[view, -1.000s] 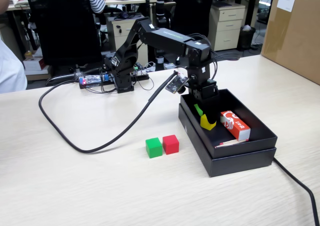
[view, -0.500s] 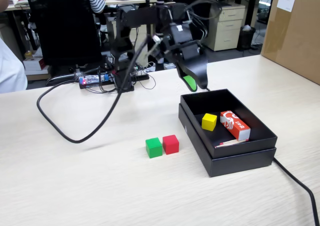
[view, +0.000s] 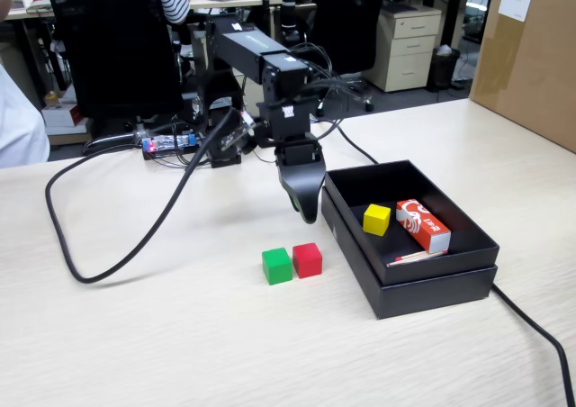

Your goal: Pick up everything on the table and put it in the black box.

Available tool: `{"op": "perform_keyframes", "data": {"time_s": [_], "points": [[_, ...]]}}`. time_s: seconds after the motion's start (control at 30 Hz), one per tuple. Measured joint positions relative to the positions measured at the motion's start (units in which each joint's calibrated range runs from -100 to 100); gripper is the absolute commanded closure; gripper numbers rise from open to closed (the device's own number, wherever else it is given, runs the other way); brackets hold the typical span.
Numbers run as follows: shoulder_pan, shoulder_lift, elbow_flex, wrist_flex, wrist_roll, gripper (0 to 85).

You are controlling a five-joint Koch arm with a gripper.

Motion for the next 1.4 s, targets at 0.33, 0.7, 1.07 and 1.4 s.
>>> {"op": "perform_keyframes", "data": {"time_s": [0.33,0.7,1.07,1.4], "points": [[-0.4,13.1,7.1,0.0,-0.4,37.6],[-0.5,20.7,10.7,0.0,-3.0,38.0],[-1.2,24.2,13.1,0.0,-4.9,50.1],[-1.6,25.2,15.2,0.0,-5.0,84.6]]}}
